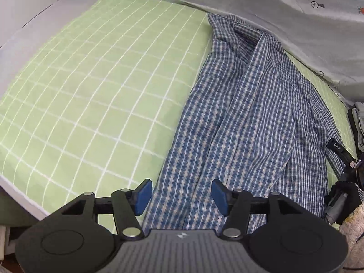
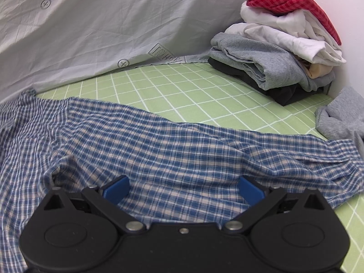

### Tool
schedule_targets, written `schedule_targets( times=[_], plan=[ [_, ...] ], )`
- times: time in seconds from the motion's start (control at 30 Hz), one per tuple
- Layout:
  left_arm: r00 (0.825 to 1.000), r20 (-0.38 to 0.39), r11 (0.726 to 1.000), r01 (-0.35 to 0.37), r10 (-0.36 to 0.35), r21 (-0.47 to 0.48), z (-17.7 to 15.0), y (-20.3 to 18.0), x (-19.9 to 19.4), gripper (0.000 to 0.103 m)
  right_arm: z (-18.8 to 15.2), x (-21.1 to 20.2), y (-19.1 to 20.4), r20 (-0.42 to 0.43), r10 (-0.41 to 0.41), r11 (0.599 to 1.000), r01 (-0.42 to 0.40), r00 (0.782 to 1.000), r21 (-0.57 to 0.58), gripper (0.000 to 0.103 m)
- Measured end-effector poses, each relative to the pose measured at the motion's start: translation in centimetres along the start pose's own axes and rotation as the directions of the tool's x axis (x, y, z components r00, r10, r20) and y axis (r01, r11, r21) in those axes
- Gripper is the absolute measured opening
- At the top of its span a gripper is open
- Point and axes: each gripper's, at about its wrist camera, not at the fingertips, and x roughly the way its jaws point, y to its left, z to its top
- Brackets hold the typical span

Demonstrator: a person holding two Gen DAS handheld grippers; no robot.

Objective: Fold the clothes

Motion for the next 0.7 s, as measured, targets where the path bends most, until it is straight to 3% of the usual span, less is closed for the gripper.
schedule_targets(
  times=[0.07, 0.17, 0.4, 0.57, 0.7],
  plan=[
    [0.999, 0.025, 0.999, 0.027, -0.027, 0.025, 2.4, -0.7, 0.9, 0.068, -0.1, -2.6, 2.0, 0.05, 0.008, 0.999, -0.005, 0.999, -0.051, 0.103],
    [0.997, 0.039, 0.994, 0.069, -0.072, 0.082, 5.8, -2.3, 2.9, 0.073, -0.7, -5.9, 5.5, 0.09, 0.1, 0.991, -0.091, 0.991, -0.097, 0.103],
    [0.988, 0.026, 0.974, 0.143, -0.149, 0.177, 12.6, -6.1, 9.1, 0.075, -1.3, -7.1, 14.4, 0.031, 0.259, 0.965, -0.258, 0.965, -0.049, 0.103],
    [0.986, -0.009, 0.968, 0.166, -0.167, 0.187, 16.0, -7.5, 13.9, 0.075, -2.2, -5.0, 18.9, 0.005, 0.221, 0.968, -0.219, 0.975, -0.124, 0.103],
    [0.983, 0.003, 0.962, 0.177, -0.181, 0.209, 18.0, -7.9, 16.7, 0.075, -2.9, -4.2, 19.6, 0.014, 0.194, 0.974, -0.191, 0.981, -0.122, 0.103]
  ],
)
